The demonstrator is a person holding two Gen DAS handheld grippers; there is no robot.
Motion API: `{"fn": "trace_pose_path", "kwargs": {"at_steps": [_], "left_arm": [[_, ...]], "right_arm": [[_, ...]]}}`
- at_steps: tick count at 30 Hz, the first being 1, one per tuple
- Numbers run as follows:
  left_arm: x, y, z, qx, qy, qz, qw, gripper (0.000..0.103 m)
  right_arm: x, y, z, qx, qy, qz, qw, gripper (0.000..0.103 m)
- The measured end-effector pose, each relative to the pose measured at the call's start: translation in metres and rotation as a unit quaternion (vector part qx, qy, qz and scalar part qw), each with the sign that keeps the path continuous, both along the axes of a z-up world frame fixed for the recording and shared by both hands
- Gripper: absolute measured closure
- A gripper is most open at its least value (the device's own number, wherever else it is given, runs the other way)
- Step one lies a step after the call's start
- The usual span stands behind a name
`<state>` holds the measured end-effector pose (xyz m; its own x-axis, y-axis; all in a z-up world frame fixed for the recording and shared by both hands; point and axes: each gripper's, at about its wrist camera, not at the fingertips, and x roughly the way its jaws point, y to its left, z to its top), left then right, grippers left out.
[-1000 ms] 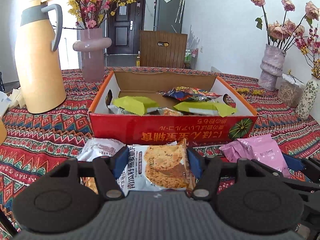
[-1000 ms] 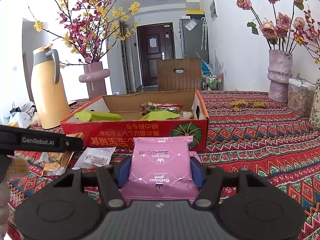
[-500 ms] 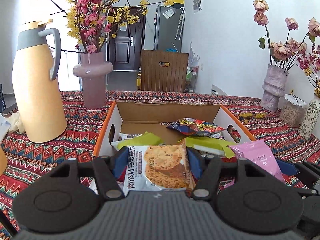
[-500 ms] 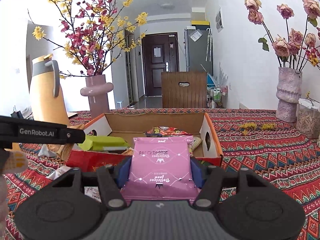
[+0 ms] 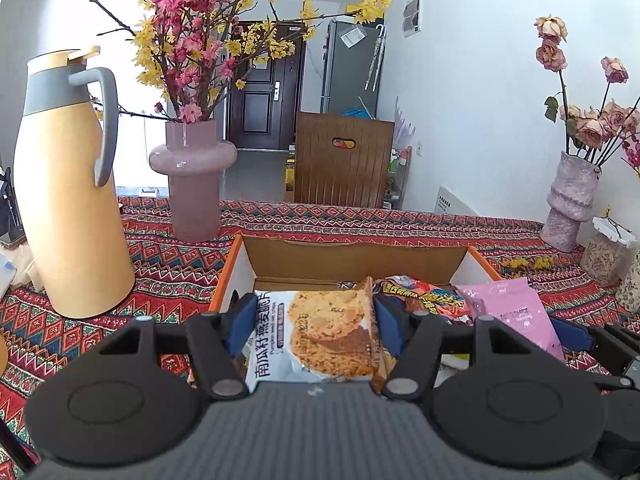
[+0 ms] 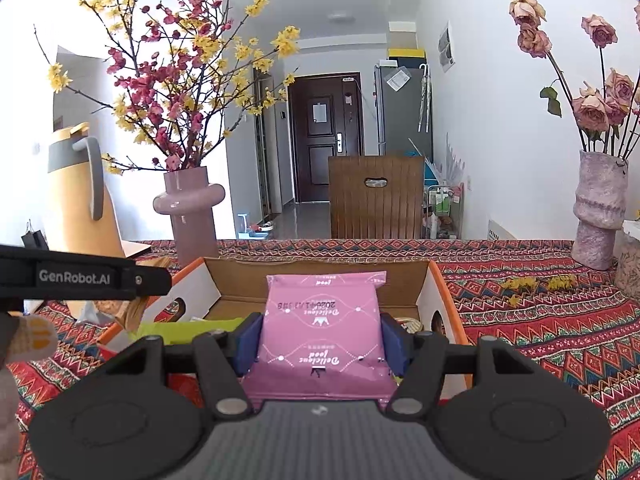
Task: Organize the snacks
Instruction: 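Carry the cookie packet and pink packet over the cardboard box, then open both tools to drop the packets into the box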
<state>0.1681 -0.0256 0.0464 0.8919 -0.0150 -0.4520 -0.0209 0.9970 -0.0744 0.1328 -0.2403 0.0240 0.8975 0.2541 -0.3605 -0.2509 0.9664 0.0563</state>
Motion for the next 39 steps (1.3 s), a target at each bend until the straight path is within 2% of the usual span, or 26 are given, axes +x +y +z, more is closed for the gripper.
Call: {"fn": "trace_pose_path", "kwargs": {"at_steps": [11, 22, 25, 30, 31, 33, 34, 37, 38, 39], "left_arm": [[0.029, 0.005, -0.004, -0.010, 0.001, 0.015, 0.9998, 0.039], [0.049, 0.011, -0.028, -0.006, 0.001, 0.026, 0.9996, 0.039], [0.048, 0.010, -0.034, -0.004, -0.012, 0.013, 0.9998, 0.039], [0.050, 0.011, -0.040, -0.006, -0.007, 0.006, 0.9999, 0.037], [0.049, 0.012, -0.040, -0.007, -0.008, 0.007, 0.9999, 0.035], [0.047, 0.012, -0.040, -0.006, -0.012, 0.012, 0.9998, 0.027], [0.046, 0.013, -0.039, -0.005, -0.015, 0.012, 0.9998, 0.025], [0.042, 0.014, -0.038, -0.006, -0.021, 0.016, 0.9996, 0.013], [0.041, 0.014, -0.037, -0.005, -0.023, 0.021, 0.9995, 0.004], [0.040, 0.014, -0.037, -0.004, -0.026, 0.028, 0.9993, 0.000]], "right_arm": [[0.040, 0.006, 0.008, -0.007, -0.008, -0.005, 1.000, 0.042], [0.062, 0.005, -0.014, -0.006, 0.005, -0.028, 1.000, 0.042], [0.065, 0.005, -0.020, -0.008, 0.013, -0.028, 0.999, 0.042], [0.067, 0.005, -0.024, -0.008, 0.016, -0.038, 0.999, 0.042], [0.067, 0.004, -0.025, -0.006, 0.017, -0.040, 0.999, 0.040], [0.066, 0.000, -0.025, 0.000, 0.015, -0.046, 0.999, 0.025], [0.066, -0.001, -0.025, 0.003, 0.013, -0.048, 0.999, 0.014], [0.062, -0.005, -0.022, 0.014, 0.002, -0.052, 0.999, 0.007], [0.061, -0.006, -0.021, 0.017, 0.000, -0.053, 0.998, 0.003], [0.060, -0.007, -0.021, 0.021, -0.003, -0.054, 0.998, 0.000]]}}
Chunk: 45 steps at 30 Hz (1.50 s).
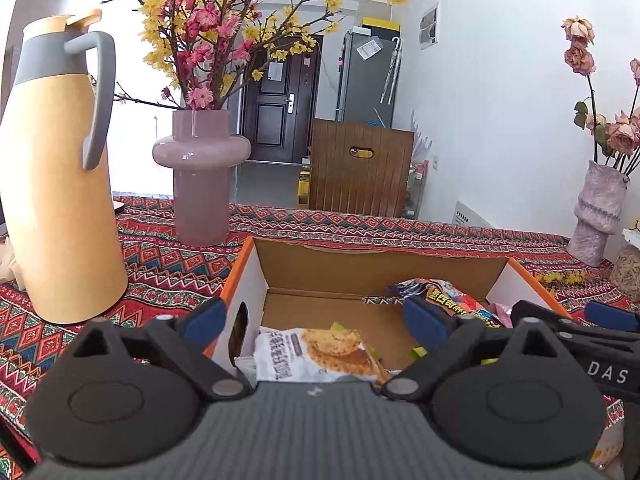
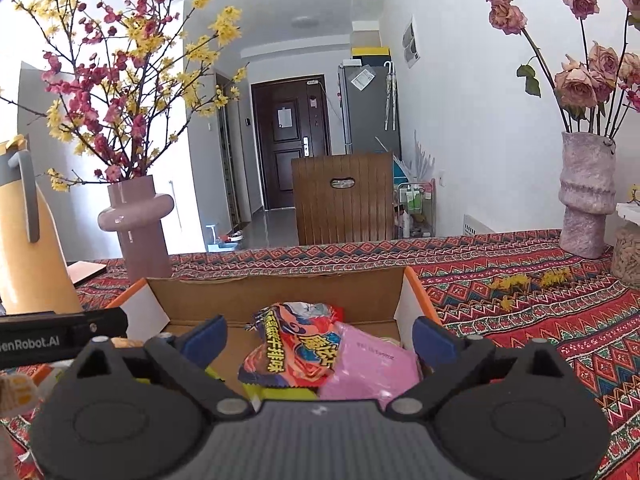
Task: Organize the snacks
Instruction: 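Open both tools to drop the packets into the box, then move both open tools back over the loose packets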
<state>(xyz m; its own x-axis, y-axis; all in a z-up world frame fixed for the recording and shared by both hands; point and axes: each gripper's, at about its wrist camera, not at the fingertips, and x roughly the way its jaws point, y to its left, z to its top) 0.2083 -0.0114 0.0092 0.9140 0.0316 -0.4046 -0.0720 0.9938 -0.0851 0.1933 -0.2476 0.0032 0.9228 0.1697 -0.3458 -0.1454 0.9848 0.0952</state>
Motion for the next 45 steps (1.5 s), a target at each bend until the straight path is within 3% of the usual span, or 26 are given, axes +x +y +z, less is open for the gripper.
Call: {"fn": "trace_pose_path", "kwargs": {"at_steps": [16, 27, 37, 45], "left_arm": [[0.001, 0.005, 0.002, -0.012, 0.004, 0.015, 0.9998, 0.000], [-0.018, 0.003, 0.020, -0.010, 0.008, 0.035, 0.9993, 0.000], [-0.053, 0.016, 0.024, -0.002, 0.015, 0.036, 0.9992, 0.000], [-0.072, 0.029, 0.009, 0.012, 0.038, 0.034, 0.9986, 0.000]], "right_arm": [[-0.004, -0.003, 0.005, 0.007, -0.010, -0.001, 1.000, 0.000], [-0.033, -0.009, 0.031, 0.000, -0.036, -0.009, 0.999, 0.000], [-0.062, -0.016, 0.026, -0.025, -0.012, -0.005, 1.000, 0.000], [-0.081, -0.021, 0.008, -0.058, 0.020, 0.001, 0.998, 0.000]]}}
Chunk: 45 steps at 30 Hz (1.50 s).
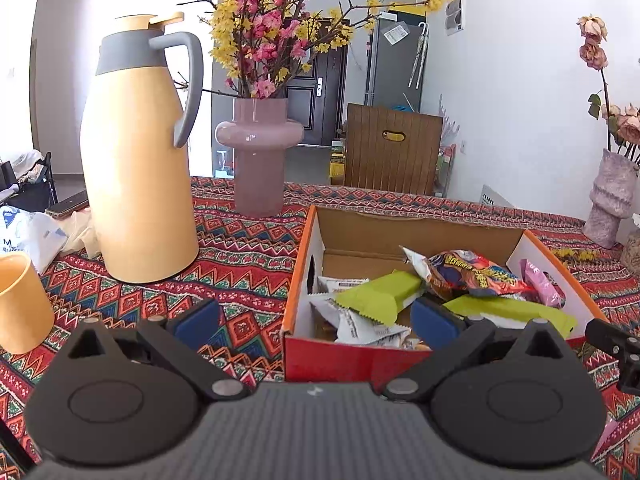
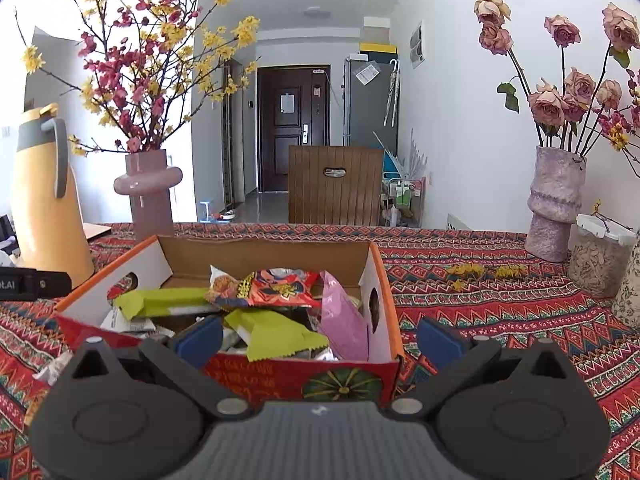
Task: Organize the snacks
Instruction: 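Move both open tools back over the loose packets, then grasp another pink packet with the right tool while the left tool grasps a cookie packet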
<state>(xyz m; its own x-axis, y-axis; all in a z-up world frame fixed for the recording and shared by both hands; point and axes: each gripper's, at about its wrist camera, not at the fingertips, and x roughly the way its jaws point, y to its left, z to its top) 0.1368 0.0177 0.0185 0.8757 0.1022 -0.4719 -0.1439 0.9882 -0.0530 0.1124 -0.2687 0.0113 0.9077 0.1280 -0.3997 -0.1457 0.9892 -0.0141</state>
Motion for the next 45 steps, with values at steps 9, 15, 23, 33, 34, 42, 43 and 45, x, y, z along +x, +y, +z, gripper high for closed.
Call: {"fn": "trace_pose_path", "kwargs": {"at_steps": [9, 15, 23, 33, 34, 42, 43, 45], "left_arm": [[-0.020, 0.016, -0.030, -0.001, 0.033, 0.004, 0.9994, 0.000], [-0.024, 0.024, -0.057, -0.018, 0.047, 0.001, 0.9987, 0.000], [-0.026, 0.027, -0.058, -0.034, 0.042, -0.007, 0.9985, 0.000], [-0.025, 0.025, -0.059, -0.035, 0.046, -0.011, 0.9982, 0.000], [-0.024, 0.025, -0.059, -0.034, 0.048, -0.012, 0.9982, 0.000], [-0.022, 0.020, -0.061, -0.024, 0.057, -0.017, 0.9979, 0.000], [-0.022, 0.020, -0.061, -0.023, 0.060, -0.016, 0.9978, 0.000], [-0.021, 0.019, -0.061, -0.020, 0.067, -0.017, 0.9974, 0.000]], "right_arm": [[-0.017, -0.012, -0.023, -0.010, 0.039, -0.013, 0.999, 0.000], [-0.024, -0.013, -0.039, -0.021, 0.066, -0.018, 0.997, 0.000], [-0.011, -0.004, -0.056, -0.038, 0.110, -0.016, 0.993, 0.000], [0.011, -0.004, -0.071, -0.017, 0.158, -0.014, 0.987, 0.008], [0.010, -0.004, -0.070, -0.016, 0.154, -0.011, 0.988, 0.014], [-0.012, 0.002, -0.066, -0.030, 0.100, -0.002, 0.995, 0.042], [-0.014, 0.002, -0.064, -0.030, 0.092, -0.003, 0.995, 0.042], [-0.017, -0.002, -0.061, -0.021, 0.078, -0.010, 0.997, 0.042]]}}
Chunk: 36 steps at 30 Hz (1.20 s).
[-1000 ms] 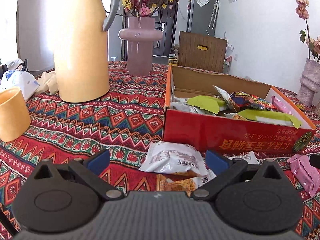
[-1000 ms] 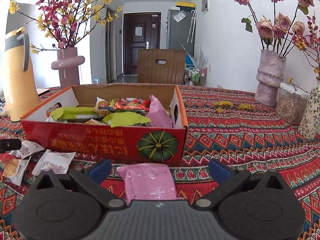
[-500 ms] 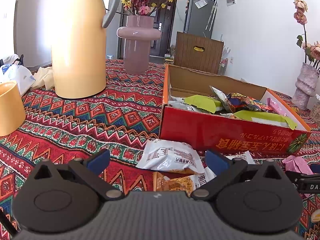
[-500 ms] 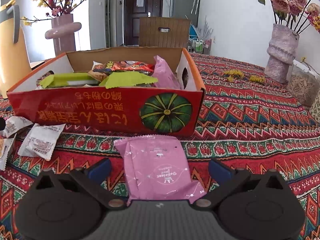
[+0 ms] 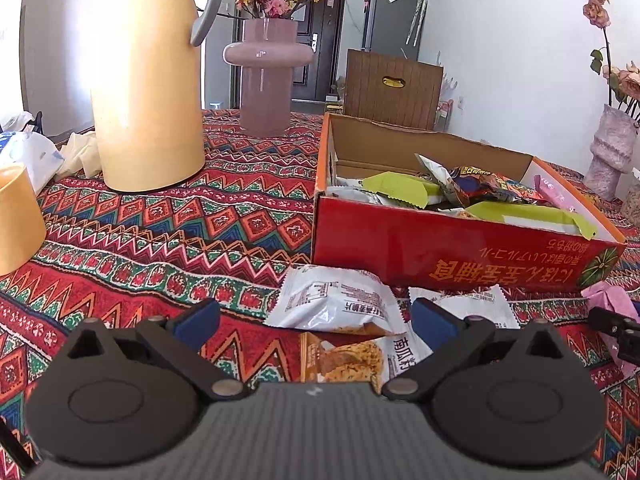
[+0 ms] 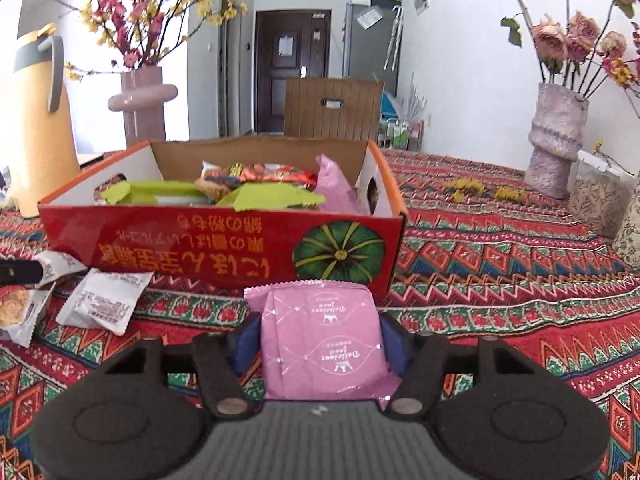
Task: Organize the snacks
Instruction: 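Grasp another pink packet with the right tool while the left tool grasps a cookie packet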
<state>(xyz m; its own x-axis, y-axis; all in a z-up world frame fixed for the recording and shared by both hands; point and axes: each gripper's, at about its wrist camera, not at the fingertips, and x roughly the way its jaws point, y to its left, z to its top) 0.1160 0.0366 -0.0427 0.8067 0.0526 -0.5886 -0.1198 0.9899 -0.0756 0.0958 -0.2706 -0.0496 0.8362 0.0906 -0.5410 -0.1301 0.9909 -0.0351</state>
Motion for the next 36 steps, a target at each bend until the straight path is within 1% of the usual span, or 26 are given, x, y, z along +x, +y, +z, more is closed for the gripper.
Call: {"fn": "trace_pose_path", "kwargs": {"at_steps": [3, 7, 13, 18, 23, 25, 26, 27, 29, 31, 33, 34, 35, 36], "left_arm": [[0.000, -0.002, 0.001, -0.002, 0.016, -0.005, 0.9999, 0.000], [0.002, -0.007, 0.000, -0.013, 0.051, -0.009, 0.9986, 0.000], [0.007, -0.013, -0.008, -0.014, 0.102, 0.011, 0.9946, 0.000], [0.008, -0.017, -0.009, -0.001, 0.107, 0.028, 0.9939, 0.000], [0.006, -0.027, -0.012, 0.027, 0.107, 0.033, 0.9934, 0.001], [0.003, -0.029, -0.010, 0.028, 0.102, 0.029, 0.9939, 0.007], [0.001, -0.031, -0.009, 0.029, 0.100, 0.025, 0.9943, 0.013], [-0.001, -0.032, -0.008, 0.030, 0.097, 0.020, 0.9946, 0.022], [-0.004, -0.035, -0.006, 0.032, 0.094, 0.011, 0.9950, 0.032], [-0.007, -0.036, -0.005, 0.033, 0.092, 0.006, 0.9952, 0.035], [-0.009, -0.035, -0.004, 0.031, 0.089, 0.005, 0.9955, 0.045], [-0.010, -0.034, -0.004, 0.029, 0.088, 0.005, 0.9957, 0.052], [-0.011, -0.033, -0.002, 0.027, 0.086, 0.003, 0.9959, 0.054], [-0.012, -0.031, -0.002, 0.023, 0.086, 0.000, 0.9961, 0.054]], "right_arm": [[-0.002, -0.008, 0.002, 0.018, -0.010, -0.011, 1.000, 0.042], [-0.002, -0.010, 0.003, 0.023, -0.014, -0.010, 1.000, 0.041], [-0.006, -0.012, 0.004, 0.030, -0.022, -0.009, 0.999, 0.041], [-0.007, -0.012, 0.004, 0.033, -0.026, -0.007, 0.999, 0.041], [-0.009, -0.013, 0.005, 0.037, -0.031, -0.006, 0.999, 0.043], [-0.010, -0.014, 0.005, 0.037, -0.033, -0.006, 0.999, 0.043], [-0.010, -0.014, 0.005, 0.037, -0.034, -0.006, 0.999, 0.044], [-0.011, -0.014, 0.005, 0.037, -0.034, -0.005, 0.999, 0.044], [-0.011, -0.013, 0.005, 0.038, -0.034, -0.004, 0.999, 0.045], [-0.010, -0.013, 0.005, 0.037, -0.031, -0.004, 0.999, 0.045], [-0.007, -0.013, 0.004, 0.037, -0.023, -0.005, 0.999, 0.043], [-0.006, -0.013, 0.003, 0.036, -0.017, -0.004, 0.999, 0.034], [-0.004, -0.012, 0.003, 0.034, -0.010, -0.002, 0.999, 0.021], [-0.002, -0.011, 0.002, 0.031, -0.002, 0.001, 1.000, 0.018]]}}
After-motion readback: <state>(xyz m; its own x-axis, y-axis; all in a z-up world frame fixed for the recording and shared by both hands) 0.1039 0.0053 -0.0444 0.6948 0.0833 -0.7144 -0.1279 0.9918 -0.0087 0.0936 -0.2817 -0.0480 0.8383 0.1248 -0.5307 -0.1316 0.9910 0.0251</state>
